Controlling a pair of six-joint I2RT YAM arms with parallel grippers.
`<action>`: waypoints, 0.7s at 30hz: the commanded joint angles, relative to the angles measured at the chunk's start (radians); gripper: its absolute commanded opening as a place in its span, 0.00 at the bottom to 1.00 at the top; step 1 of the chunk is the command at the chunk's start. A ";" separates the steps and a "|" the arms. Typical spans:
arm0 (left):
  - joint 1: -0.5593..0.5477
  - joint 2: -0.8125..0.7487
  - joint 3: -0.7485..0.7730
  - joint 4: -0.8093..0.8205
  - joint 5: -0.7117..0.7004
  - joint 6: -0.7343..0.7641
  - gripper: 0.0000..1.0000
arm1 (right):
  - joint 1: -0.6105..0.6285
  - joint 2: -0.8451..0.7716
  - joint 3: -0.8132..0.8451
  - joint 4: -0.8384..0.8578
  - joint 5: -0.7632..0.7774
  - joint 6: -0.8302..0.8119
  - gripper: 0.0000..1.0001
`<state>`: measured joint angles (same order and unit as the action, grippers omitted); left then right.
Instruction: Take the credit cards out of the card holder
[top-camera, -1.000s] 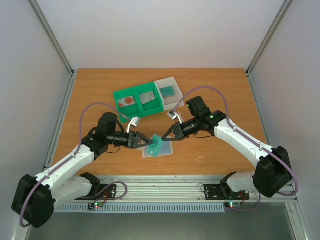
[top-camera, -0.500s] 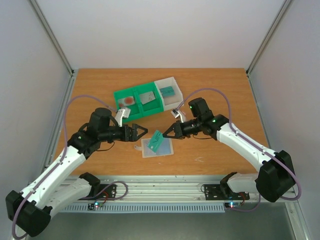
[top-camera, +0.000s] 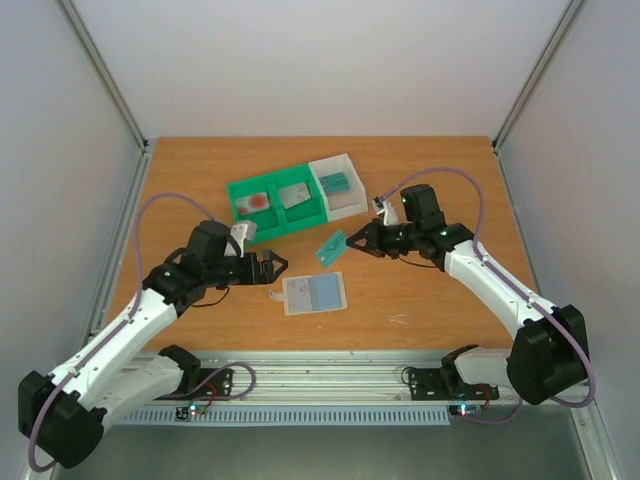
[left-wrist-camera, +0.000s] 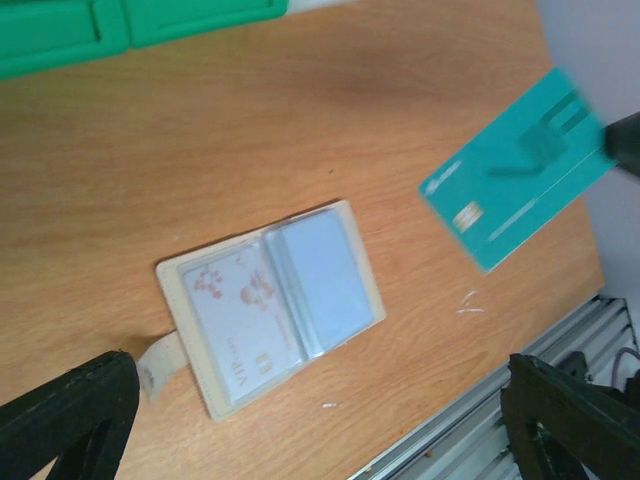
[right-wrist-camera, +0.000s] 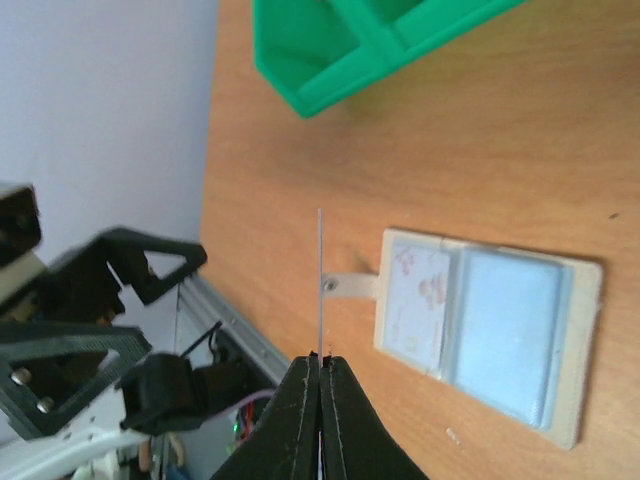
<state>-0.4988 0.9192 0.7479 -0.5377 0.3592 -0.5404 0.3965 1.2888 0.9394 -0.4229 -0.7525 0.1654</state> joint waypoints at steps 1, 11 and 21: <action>0.000 0.032 -0.058 0.059 -0.051 -0.035 0.99 | -0.032 0.012 0.016 0.057 0.126 0.041 0.01; 0.000 0.161 -0.111 0.113 -0.013 -0.035 0.92 | -0.049 0.131 0.158 0.083 0.356 -0.030 0.01; 0.000 0.241 -0.127 0.138 -0.007 0.000 0.88 | -0.070 0.248 0.253 0.165 0.475 -0.072 0.01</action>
<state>-0.4988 1.1416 0.6361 -0.4641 0.3439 -0.5671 0.3393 1.4986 1.1595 -0.3370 -0.3431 0.1219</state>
